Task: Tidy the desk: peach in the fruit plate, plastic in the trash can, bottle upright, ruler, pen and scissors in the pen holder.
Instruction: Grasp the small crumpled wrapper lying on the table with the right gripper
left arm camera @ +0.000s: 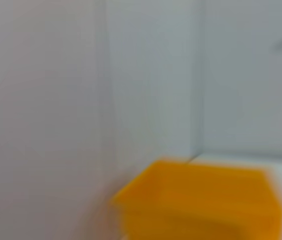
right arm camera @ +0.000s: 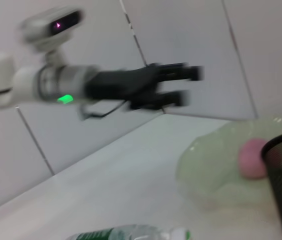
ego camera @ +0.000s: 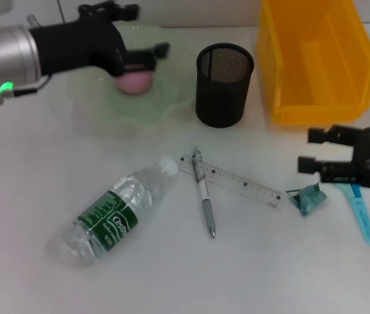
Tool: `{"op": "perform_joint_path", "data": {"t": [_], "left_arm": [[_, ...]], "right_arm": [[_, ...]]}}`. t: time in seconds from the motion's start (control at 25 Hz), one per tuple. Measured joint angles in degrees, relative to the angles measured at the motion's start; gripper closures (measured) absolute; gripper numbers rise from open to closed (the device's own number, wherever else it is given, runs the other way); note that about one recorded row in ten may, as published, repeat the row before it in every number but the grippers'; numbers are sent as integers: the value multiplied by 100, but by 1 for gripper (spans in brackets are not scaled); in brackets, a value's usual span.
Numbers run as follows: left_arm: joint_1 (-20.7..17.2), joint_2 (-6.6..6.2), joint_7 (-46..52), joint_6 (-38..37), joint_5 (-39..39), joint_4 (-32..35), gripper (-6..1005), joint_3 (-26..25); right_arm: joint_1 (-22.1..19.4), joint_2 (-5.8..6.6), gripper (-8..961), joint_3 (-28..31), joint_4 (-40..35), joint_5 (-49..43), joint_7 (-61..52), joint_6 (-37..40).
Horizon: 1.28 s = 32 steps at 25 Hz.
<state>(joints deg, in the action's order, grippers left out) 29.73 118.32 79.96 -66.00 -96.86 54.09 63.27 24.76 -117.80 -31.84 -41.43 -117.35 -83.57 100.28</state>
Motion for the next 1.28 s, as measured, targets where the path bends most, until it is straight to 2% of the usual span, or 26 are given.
{"op": "perform_joint_path", "data": {"t": [0.04, 0.08, 0.12, 0.2, 0.24, 0.28, 0.32, 0.36, 0.4, 0.44, 0.48, 0.56, 0.6, 0.64, 0.68, 0.76, 0.8, 0.84, 0.88, 0.96, 1.0, 1.04, 1.08, 1.16, 1.28], "left_arm": [[-143, -11, -393, -554, 352, -4, 153, 1], [-143, -11, -393, -554, 352, -4, 153, 1], [-235, -19, -682, -1001, 561, -46, 153, -14], [-482, -29, -1410, -2423, 805, -323, 153, -87], [-482, -29, -1410, -2423, 805, -323, 153, -87], [-482, -29, -1410, -2423, 805, -323, 154, -87], [-510, -26, -1461, -2538, 753, -388, 154, -77], [-589, -4, -1656, -2768, 429, -746, 154, 26], [-589, -4, -1656, -2768, 429, -746, 154, 26], [-593, 7, -1707, -2803, 319, -934, 154, 83], [-591, 12, -1769, -2853, 244, -1158, 154, 146], [-591, 20, -1959, -2934, 250, -1501, 154, 204], [-594, 24, -2064, -2962, 260, -1635, 154, 213], [-608, 30, -2366, -2975, 282, -1924, 154, 193], [-608, 30, -2366, -2975, 282, -1924, 155, 193], [-607, 31, -2513, -2970, 285, -2090, 155, 172], [-605, 29, -2544, -2953, 286, -2145, 155, 170], [-604, 27, -2561, -2927, 288, -2187, 155, 166], [-603, 27, -2563, -2918, 288, -2194, 155, 166], [-599, 26, -2563, -2904, 289, -2194, 155, 161], [-592, 24, -2564, -2896, 290, -2195, 155, 154], [-578, 21, -2565, -2882, 291, -2196, 155, 146], [-578, 21, -2565, -2882, 291, -2196, 156, 146], [-561, 15, -2566, -2864, 291, -2198, 156, 137], [-540, 15, -2568, -2855, 290, -2200, 156, 137]], "right_arm": [[2, 3, 152, 13, -513, 21, -421, 108], [2, 3, 152, 13, -513, 21, -421, 108], [5, -4, 152, -4, -927, 4, -787, 186], [35, -6, 153, -67, -1541, -56, -1368, 317], [106, 3, 153, -206, -2273, -163, -2046, 487], [106, 3, 153, -206, -2273, -163, -2046, 487], [160, 19, 153, -294, -2575, -248, -2367, 540], [219, 31, 154, -394, -2858, -356, -2648, 582], [300, 50, 154, -522, -3126, -506, -2949, 610], [471, 75, 154, -825, -3648, -1001, -3633, 628], [471, 75, 154, -825, -3648, -1001, -3633, 628], [730, 80, 155, -1327, -4205, -1785, -4477, 604], [730, 80, 155, -1327, -4205, -1785, -4477, 604], [907, 81, 156, -1711, -4426, -2285, -4968, 614], [907, 81, 156, -1711, -4426, -2285, -4968, 614], [1061, 42, 156, -2301, -4517, -2841, -5301, 629], [1061, 42, 157, -2301, -4517, -2841, -5301, 629], [1146, -53, 157, -2793, -4395, -3278, -5470, 553], [1146, -53, 157, -2793, -4395, -3278, -5470, 553], [1185, -137, 158, -3310, -4218, -3643, -5595, 403], [1177, -159, 158, -3620, -4135, -3747, -5668, 267], [1128, -166, 158, -4219, -4002, -3792, -5847, -47], [1128, -166, 159, -4219, -4002, -3792, -5847, -47], [1098, -158, 159, -4880, -3808, -3803, -5960, -387], [1113, -155, 160, -5176, -3609, -3800, -5940, -557]]}}
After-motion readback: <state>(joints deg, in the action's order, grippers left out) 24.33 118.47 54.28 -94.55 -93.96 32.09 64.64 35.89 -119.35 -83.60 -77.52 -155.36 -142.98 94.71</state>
